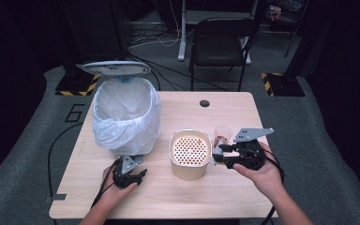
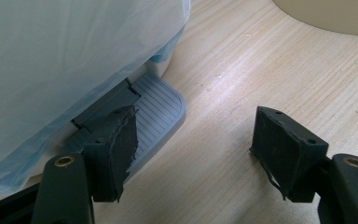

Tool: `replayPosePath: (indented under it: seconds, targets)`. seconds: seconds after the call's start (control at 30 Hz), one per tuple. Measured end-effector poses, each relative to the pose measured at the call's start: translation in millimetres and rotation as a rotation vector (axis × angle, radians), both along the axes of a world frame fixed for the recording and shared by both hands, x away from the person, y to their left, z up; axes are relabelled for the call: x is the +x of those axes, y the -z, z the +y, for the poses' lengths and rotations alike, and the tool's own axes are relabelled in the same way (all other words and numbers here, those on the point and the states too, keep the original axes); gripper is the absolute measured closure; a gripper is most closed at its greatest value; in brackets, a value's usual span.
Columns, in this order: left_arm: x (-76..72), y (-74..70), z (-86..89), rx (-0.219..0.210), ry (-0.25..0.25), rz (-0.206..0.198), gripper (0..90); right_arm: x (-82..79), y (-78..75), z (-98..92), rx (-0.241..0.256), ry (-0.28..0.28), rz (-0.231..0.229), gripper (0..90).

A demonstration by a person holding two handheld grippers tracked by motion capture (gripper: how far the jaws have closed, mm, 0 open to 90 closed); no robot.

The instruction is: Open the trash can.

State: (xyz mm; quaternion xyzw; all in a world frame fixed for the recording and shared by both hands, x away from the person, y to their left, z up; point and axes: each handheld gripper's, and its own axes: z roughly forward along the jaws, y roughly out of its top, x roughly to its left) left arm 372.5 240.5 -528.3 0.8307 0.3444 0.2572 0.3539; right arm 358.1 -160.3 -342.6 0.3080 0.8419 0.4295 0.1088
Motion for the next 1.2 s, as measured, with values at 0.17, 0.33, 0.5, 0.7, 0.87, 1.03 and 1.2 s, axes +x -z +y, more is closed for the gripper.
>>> replayPosePath:
  seconds: [0.17, 0.33, 0.5, 0.7, 0.87, 1.03, 1.2]
  targets:
    - [0.1, 0.0, 0.1, 0.001, -0.001, -0.002, 30.9, 4.7, -7.5, 7.8, 0.000, -0.010, -0.018, 56.0]
    - [0.0, 0.0, 0.0, 0.000, -0.002, -0.001, 31.0, 11.1, -14.4, 18.1, -0.003, -0.031, -0.032, 56.0]
    - [0.1, 0.0, 0.1, 0.002, 0.000, -0.002, 31.0, 19.7, -18.6, 32.0, 0.002, -0.051, -0.044, 56.0]
    - [-0.1, 0.1, -0.1, -0.001, -0.002, -0.001, 30.9, 29.4, -21.0, 47.4, 0.012, -0.078, -0.041, 56.0]
    - [-0.1, 0.1, -0.1, -0.001, -0.003, -0.001, 31.0, 35.1, -24.5, 56.9, 0.015, -0.093, -0.042, 56.0]
    - [-0.1, 0.1, -0.1, -0.001, -0.003, -0.001, 31.0, 41.6, -30.6, 68.1, 0.015, -0.106, -0.047, 56.0]
    - [-0.1, 0.1, -0.1, 0.000, -0.002, -0.001, 31.0, 47.2, -38.3, 77.8, 0.030, -0.114, -0.052, 56.0]
